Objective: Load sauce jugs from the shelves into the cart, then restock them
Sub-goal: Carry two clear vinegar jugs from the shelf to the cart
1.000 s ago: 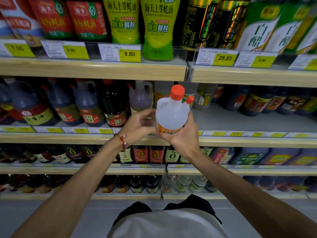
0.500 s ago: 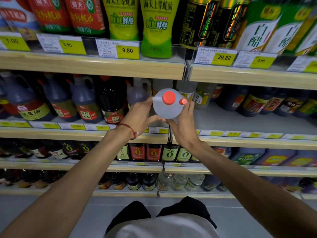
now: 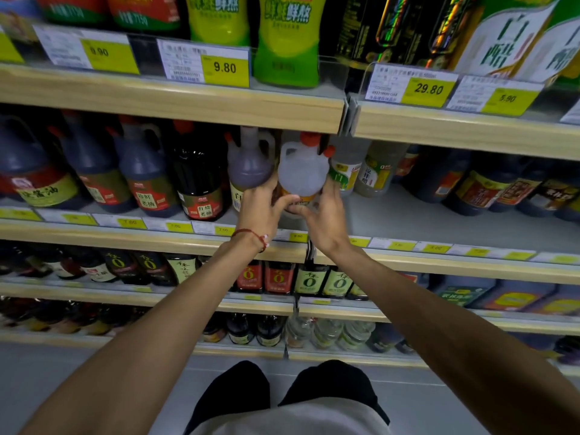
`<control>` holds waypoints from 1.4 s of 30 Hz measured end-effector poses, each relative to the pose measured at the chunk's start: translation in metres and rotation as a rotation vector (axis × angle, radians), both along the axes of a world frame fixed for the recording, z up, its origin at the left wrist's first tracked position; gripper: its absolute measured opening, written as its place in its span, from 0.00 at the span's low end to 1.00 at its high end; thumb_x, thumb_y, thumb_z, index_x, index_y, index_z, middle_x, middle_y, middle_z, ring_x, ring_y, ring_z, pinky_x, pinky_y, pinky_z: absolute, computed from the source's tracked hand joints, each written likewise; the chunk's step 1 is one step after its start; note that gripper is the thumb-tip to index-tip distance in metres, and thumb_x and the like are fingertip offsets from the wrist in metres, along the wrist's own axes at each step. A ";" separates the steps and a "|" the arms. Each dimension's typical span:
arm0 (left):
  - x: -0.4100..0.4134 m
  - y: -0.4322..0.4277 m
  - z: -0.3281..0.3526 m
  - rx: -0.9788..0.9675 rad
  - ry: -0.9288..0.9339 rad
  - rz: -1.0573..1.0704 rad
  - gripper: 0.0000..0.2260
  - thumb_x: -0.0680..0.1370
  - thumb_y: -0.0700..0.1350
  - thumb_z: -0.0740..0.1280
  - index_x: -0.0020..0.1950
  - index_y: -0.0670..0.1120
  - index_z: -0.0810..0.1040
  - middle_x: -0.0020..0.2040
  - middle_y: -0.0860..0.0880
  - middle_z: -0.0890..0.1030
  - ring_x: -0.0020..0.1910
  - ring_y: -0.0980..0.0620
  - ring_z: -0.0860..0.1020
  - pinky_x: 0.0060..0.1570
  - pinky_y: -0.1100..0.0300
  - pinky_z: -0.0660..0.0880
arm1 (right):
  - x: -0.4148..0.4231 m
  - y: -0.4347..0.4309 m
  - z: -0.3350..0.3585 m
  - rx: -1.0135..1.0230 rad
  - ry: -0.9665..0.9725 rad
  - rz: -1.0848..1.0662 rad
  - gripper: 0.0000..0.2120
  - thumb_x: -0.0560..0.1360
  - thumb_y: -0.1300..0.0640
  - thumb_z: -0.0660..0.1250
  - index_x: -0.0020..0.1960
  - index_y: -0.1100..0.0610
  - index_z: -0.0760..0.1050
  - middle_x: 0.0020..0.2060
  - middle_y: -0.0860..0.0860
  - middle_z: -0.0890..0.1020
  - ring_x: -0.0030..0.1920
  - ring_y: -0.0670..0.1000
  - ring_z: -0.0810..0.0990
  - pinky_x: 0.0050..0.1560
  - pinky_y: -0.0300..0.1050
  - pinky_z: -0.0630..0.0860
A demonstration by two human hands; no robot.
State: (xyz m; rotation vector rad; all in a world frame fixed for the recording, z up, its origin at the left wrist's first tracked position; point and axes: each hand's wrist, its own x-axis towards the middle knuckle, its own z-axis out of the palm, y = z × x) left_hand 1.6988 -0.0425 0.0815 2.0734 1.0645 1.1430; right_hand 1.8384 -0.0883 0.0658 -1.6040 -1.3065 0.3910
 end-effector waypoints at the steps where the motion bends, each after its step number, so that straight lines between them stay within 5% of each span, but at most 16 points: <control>1: 0.002 0.000 -0.003 0.019 0.019 0.018 0.25 0.77 0.56 0.69 0.72 0.49 0.73 0.55 0.49 0.85 0.56 0.50 0.82 0.55 0.50 0.79 | 0.002 0.003 -0.005 0.003 0.013 0.002 0.42 0.69 0.53 0.79 0.77 0.58 0.63 0.69 0.53 0.71 0.68 0.50 0.72 0.67 0.54 0.76; 6: 0.009 0.000 -0.016 0.102 0.098 0.139 0.20 0.81 0.53 0.65 0.70 0.47 0.75 0.53 0.43 0.85 0.54 0.43 0.82 0.52 0.49 0.78 | 0.004 0.009 -0.026 0.012 0.045 -0.011 0.39 0.72 0.56 0.79 0.77 0.54 0.64 0.71 0.52 0.74 0.71 0.51 0.73 0.70 0.57 0.75; 16: 0.011 -0.001 -0.012 0.078 0.074 0.313 0.09 0.78 0.52 0.70 0.51 0.47 0.85 0.44 0.48 0.87 0.44 0.49 0.84 0.43 0.51 0.79 | 0.001 0.004 -0.019 -0.088 -0.044 0.020 0.40 0.77 0.63 0.74 0.82 0.58 0.55 0.77 0.56 0.65 0.76 0.53 0.66 0.77 0.49 0.65; 25: -0.029 -0.041 0.024 -0.097 0.377 0.326 0.09 0.76 0.50 0.70 0.54 0.48 0.82 0.47 0.44 0.85 0.47 0.40 0.83 0.44 0.47 0.81 | -0.024 -0.052 0.018 -0.109 -0.275 -0.016 0.17 0.75 0.64 0.68 0.63 0.56 0.77 0.60 0.53 0.78 0.62 0.58 0.76 0.57 0.56 0.78; 31: -0.062 -0.083 0.046 -0.002 0.598 0.340 0.13 0.78 0.48 0.68 0.59 0.44 0.79 0.55 0.44 0.80 0.51 0.39 0.79 0.42 0.50 0.77 | -0.043 -0.083 0.049 -0.094 -0.464 0.128 0.16 0.73 0.56 0.67 0.61 0.55 0.79 0.57 0.51 0.80 0.60 0.55 0.76 0.51 0.50 0.77; 42: -0.149 -0.175 0.046 -0.032 0.926 0.517 0.14 0.78 0.54 0.63 0.54 0.46 0.78 0.51 0.47 0.78 0.48 0.43 0.79 0.38 0.51 0.75 | -0.101 -0.119 0.055 0.105 -0.709 0.408 0.13 0.71 0.50 0.70 0.54 0.54 0.82 0.50 0.48 0.82 0.54 0.53 0.77 0.53 0.49 0.70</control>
